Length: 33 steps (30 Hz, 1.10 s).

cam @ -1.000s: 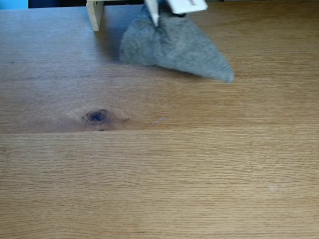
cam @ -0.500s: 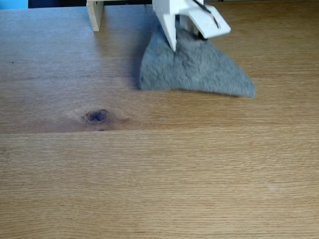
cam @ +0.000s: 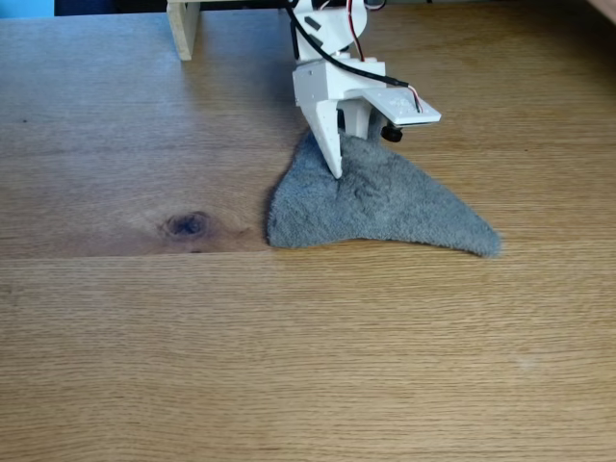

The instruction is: Clean the area in front of the robot

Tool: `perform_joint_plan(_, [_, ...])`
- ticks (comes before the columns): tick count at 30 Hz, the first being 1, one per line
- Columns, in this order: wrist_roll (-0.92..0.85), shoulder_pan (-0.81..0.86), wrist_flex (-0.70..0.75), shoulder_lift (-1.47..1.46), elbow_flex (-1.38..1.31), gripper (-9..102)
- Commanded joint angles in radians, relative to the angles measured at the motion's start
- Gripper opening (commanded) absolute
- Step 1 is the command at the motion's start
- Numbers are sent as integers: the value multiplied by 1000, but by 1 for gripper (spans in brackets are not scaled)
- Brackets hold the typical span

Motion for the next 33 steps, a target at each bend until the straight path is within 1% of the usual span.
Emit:
perform_joint_plan(1, [-43,21,-133,-83,-60,0])
perform_joint_plan(3, [-49,34,-146,-124,-60,0])
perform_joint_plan(8, [-95,92,-276,-195,-64,0])
perform_joint_plan(11, [-101,129,-273,-213,-138,0])
perform_joint_plan(14, [-106,167,-192,-241,-284,0])
perform_joint_plan(19, [-137,241,3,-344,-577,0])
perform_joint_plan(25, [-193,356,92,-531,-876,0])
perform_joint_plan(27, [-196,403,124,-558,-937,0])
perform_joint_plan(30, [-152,466,265,-552,-985,0])
perform_joint_plan(33, [-112,485,419,-505,-985,0])
